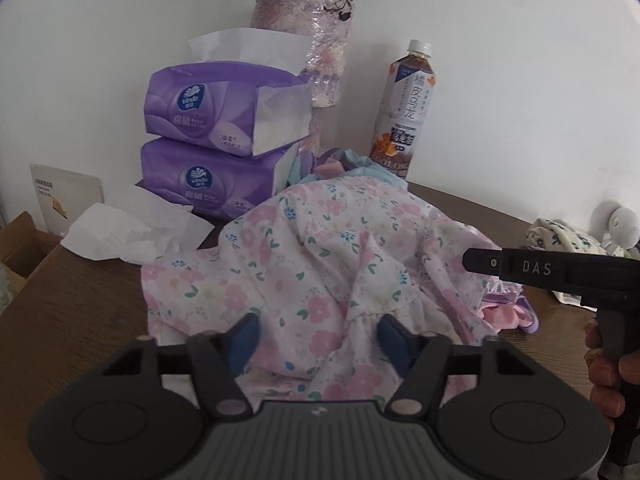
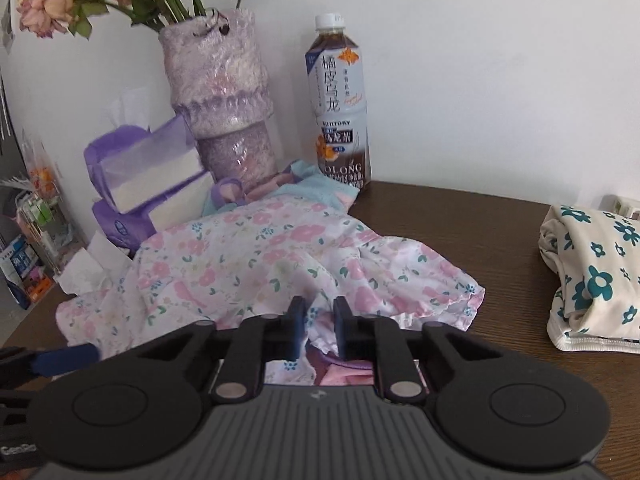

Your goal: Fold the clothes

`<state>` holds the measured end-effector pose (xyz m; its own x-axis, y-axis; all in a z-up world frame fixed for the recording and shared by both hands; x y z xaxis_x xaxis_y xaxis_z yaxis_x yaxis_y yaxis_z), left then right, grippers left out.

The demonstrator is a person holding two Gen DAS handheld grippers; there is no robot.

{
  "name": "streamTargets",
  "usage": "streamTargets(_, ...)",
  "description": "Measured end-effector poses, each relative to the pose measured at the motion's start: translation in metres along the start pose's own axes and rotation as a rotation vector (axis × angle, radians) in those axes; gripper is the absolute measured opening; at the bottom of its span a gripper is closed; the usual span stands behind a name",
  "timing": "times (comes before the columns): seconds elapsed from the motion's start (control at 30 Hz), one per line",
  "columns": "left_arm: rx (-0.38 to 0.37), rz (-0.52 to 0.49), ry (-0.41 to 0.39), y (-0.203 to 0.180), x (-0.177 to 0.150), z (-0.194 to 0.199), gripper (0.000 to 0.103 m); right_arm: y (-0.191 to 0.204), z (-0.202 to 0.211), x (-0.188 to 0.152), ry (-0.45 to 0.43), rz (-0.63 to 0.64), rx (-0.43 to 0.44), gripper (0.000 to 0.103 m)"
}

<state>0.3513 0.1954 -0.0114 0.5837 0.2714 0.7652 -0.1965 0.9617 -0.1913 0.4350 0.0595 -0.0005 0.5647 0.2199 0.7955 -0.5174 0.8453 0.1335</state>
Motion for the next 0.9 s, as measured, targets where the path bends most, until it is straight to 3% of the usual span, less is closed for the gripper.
streamTargets(0.03, -0.01, -0.001, 0.001, -0.001, 0.0, 0.0, 0.046, -0.001, 0.004, 0.001, -0.008, -0.007, -0.004, 0.007)
streamTargets(0.17, -0.07, 0.011, -0.006, -0.005, 0.001, 0.003, 0.035, -0.006, 0.021, 0.007, -0.044, -0.031, -0.001, 0.003)
streamTargets(0.23, -0.101, 0.017, -0.012, -0.005, 0.002, 0.005, 0.016, -0.007, 0.032, 0.01, -0.075, -0.028, -0.008, 0.002)
streamTargets(0.3, -0.137, 0.016, -0.025, -0.007, 0.004, 0.009, 0.008, -0.008, 0.045, 0.013, -0.119, -0.006, -0.056, 0.001)
streamTargets(0.37, -0.173, 0.015, -0.039, -0.009, 0.007, 0.013, 0.004, -0.01, 0.057, 0.016, -0.157, 0.022, -0.097, 0.001)
streamTargets(0.57, -0.252, -0.01, -0.142, -0.018, 0.02, 0.042, 0.003, -0.017, 0.107, 0.027, -0.242, 0.007, -0.09, 0.001)
streamTargets(0.7, -0.292, -0.055, -0.259, -0.029, 0.031, 0.08, 0.003, -0.02, 0.145, 0.034, -0.309, -0.004, -0.08, 0.001)
streamTargets(0.9, -0.348, -0.124, -0.453, -0.049, 0.04, 0.164, 0.003, -0.019, 0.237, 0.052, -0.457, 0.028, -0.059, 0.001)
Point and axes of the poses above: each gripper's, at about its wrist camera, not at the fingertips, and z roughly against the way its jaws point, y to its left, x to its top, the point moved 6 cm from there along -z, roughly the way its jaws point, and after that the axes turned 2 degrees about -x, right-handed, at the moved point
